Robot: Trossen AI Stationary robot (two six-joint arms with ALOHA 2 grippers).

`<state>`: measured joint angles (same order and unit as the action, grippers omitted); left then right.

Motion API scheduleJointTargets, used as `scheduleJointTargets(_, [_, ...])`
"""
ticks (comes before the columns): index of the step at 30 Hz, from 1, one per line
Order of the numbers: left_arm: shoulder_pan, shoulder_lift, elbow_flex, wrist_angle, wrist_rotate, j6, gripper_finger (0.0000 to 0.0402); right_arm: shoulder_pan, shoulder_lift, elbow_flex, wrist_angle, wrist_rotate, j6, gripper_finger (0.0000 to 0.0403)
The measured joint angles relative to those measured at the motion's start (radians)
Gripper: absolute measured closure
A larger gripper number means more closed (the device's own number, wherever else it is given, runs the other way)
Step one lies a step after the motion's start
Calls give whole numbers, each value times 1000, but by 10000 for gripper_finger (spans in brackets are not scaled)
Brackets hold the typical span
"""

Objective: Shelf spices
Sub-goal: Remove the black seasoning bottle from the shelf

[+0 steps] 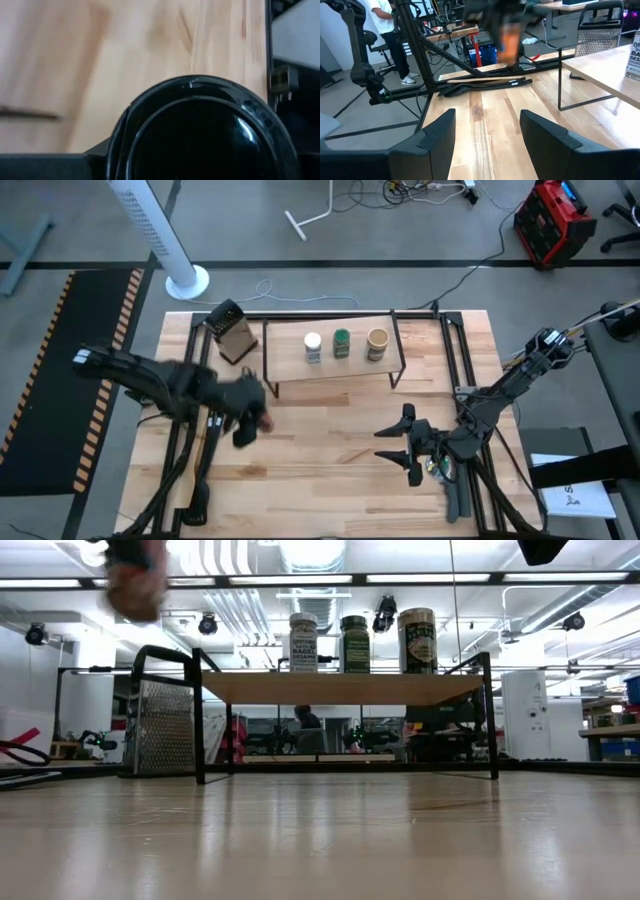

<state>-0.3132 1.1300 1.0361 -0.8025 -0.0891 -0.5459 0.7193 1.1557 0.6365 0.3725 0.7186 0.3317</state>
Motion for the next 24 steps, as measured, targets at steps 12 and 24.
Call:
scheduleJointTargets(12, [-136, 14, -344, 297, -51, -171, 236, -7, -1, 4, 2, 25, -32, 204])
scheduleJointTargets(24, [-135, 83, -434, 375, -92, -155, 235, -26, -2, 10, 1, 22, -42, 204])
